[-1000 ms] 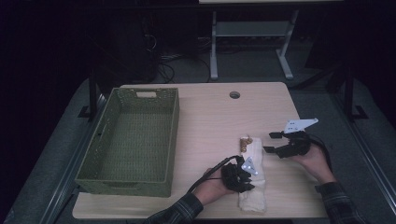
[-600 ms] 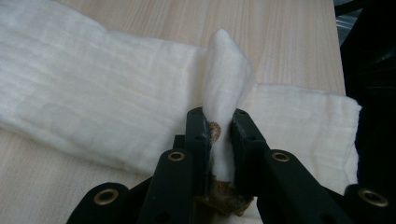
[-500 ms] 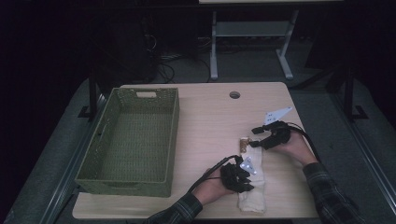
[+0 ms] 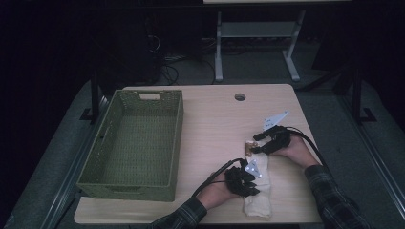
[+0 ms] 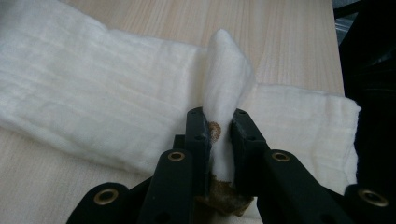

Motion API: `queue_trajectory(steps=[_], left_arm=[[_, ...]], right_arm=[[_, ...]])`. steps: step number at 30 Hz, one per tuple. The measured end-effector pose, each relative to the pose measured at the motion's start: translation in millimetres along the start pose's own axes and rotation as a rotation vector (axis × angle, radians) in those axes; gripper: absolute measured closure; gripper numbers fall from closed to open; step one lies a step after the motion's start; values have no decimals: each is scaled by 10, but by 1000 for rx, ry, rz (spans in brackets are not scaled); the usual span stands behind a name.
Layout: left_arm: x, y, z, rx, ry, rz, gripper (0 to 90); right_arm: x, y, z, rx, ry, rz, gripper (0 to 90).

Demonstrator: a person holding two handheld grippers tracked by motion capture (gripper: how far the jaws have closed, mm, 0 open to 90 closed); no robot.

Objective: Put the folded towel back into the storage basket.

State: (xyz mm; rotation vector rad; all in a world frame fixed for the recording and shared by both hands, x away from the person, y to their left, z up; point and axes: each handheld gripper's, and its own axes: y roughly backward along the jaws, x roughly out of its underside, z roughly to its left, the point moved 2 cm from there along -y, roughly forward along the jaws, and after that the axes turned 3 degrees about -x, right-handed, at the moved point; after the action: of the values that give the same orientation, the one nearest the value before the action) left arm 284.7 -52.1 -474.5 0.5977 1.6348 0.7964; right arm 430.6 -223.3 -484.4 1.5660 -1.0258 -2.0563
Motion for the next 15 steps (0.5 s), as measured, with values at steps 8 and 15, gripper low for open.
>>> queue_trajectory(steps=[8, 15], left_arm=[[-2, -2, -10, -8, 1, 0, 786], [-5, 3, -2, -8, -5, 6, 791]], right_arm=[[24, 19, 51, -17, 38, -1, 622], [19, 22, 74, -65, -8, 7, 792]])
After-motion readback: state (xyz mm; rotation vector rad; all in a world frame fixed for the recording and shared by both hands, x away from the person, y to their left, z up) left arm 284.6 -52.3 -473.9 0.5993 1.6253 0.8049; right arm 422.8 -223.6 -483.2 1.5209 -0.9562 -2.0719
